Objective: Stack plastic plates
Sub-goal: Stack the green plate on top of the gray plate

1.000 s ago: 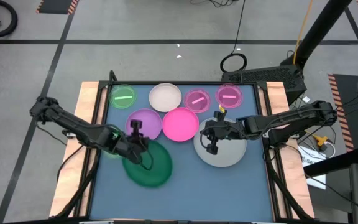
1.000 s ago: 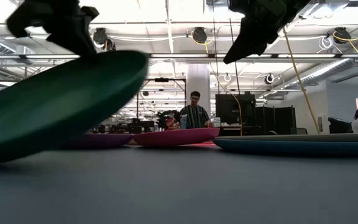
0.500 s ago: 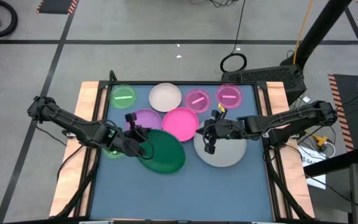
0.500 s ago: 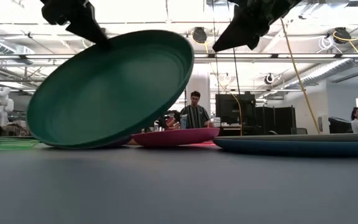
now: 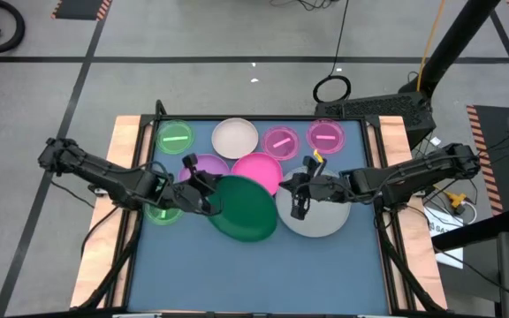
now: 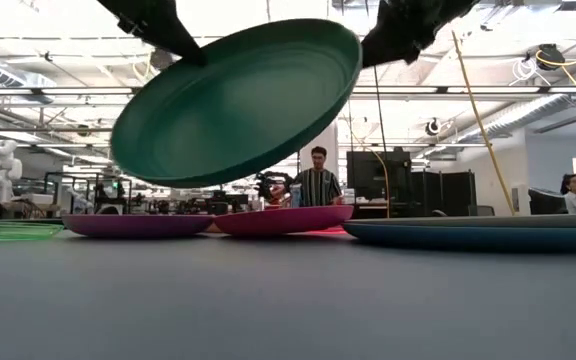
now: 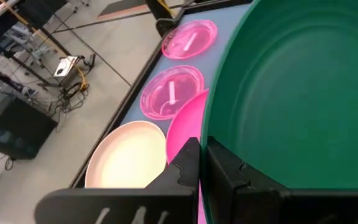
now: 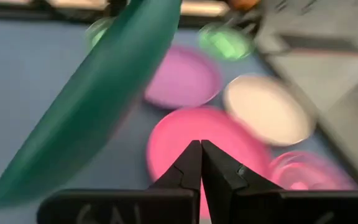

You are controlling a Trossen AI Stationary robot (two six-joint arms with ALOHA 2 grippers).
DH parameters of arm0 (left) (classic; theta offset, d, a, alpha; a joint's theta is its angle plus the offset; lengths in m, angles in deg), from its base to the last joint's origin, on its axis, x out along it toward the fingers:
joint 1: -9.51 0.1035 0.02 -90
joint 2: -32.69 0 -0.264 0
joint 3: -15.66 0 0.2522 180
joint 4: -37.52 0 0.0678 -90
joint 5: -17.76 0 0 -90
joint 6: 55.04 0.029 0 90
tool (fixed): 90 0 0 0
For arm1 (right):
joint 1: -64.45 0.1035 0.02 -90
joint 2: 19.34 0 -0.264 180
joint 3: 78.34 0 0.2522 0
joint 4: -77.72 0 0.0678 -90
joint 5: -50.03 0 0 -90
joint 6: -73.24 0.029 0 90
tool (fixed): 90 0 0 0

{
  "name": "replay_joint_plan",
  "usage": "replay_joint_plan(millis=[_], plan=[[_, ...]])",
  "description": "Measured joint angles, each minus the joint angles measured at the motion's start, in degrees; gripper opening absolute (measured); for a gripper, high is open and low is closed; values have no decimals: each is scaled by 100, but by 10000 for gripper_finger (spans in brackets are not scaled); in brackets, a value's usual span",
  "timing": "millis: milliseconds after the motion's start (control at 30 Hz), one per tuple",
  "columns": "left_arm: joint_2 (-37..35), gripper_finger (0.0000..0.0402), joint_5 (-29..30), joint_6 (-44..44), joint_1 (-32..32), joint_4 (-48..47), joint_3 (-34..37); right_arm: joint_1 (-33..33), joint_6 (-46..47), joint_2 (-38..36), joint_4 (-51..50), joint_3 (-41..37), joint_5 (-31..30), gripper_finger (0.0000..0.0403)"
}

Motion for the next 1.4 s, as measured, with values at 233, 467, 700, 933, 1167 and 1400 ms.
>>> replay_joint_plan(millis=[233,467,700,933,1167,1400], plan=[[0,10,169,-273,274,66,0,412,-354,-9,638,2,-1480,4],[2,10,222,-273,442,150,0,397,31,-9,801,2,-1485,30],[1,10,245,-224,484,176,0,397,191,-2,711,2,-1809,121],[2,10,246,-79,484,488,0,231,349,156,809,2,-1759,172],[2,10,247,-11,484,619,0,135,435,201,793,2,-1754,165],[109,10,503,-76,641,398,0,141,460,83,854,69,-1760,163]])
